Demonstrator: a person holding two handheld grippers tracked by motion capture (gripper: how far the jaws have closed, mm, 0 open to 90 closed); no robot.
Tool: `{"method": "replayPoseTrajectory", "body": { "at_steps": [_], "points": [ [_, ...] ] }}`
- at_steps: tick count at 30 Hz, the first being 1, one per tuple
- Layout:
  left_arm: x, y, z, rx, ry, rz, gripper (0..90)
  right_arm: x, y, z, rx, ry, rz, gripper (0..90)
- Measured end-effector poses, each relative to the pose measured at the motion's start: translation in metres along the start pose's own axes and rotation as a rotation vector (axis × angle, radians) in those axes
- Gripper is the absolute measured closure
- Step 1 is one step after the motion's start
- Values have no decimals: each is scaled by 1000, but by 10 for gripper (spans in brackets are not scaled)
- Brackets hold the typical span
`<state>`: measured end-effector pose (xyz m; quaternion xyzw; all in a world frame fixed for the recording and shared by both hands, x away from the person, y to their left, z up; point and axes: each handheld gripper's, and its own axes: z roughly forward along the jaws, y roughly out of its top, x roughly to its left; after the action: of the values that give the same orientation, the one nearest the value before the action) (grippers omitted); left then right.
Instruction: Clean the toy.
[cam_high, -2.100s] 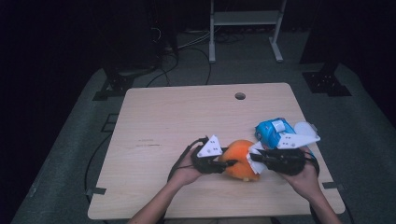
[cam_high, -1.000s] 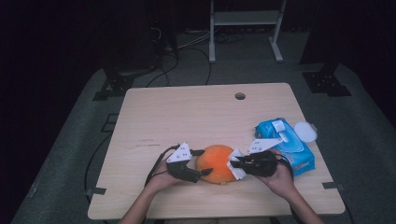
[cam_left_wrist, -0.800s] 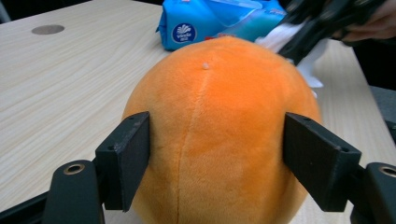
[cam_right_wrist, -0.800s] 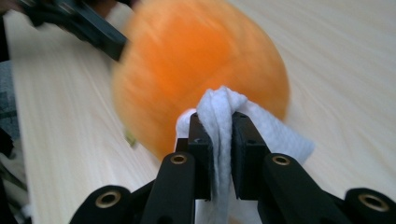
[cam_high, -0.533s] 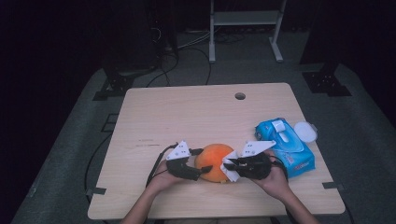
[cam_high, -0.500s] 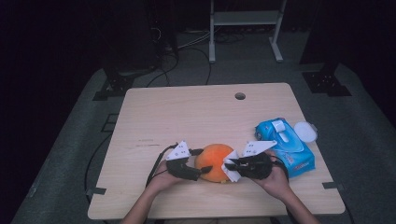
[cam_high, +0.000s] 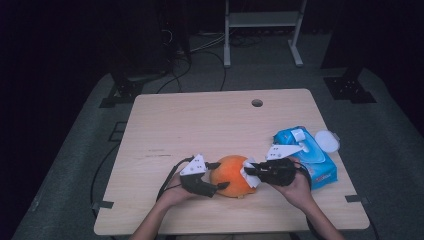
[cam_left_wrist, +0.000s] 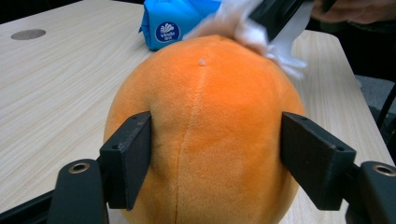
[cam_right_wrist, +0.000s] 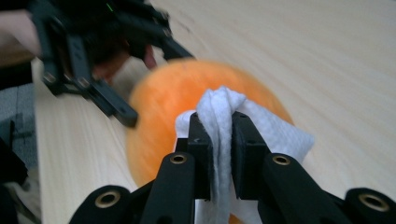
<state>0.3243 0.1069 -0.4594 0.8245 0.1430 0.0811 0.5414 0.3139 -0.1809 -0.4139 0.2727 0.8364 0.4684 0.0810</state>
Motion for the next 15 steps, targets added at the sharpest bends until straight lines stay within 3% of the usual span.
{"method": "replayPoseTrajectory", "body": {
  "at_steps": [4, 9, 15],
  "points": [
    [-2, 1, 1, 0, -1, -1, 285, -16, -16, 0, 2, 39, 89, 790],
    [-4, 2, 1, 8, -2, 22, 290, -20, -24, -6, 39, -2, 94, 790],
    [-5, 2, 1, 11, -12, 41, 300, -7, -3, -5, -13, 13, 41, 789]
  ]
}}
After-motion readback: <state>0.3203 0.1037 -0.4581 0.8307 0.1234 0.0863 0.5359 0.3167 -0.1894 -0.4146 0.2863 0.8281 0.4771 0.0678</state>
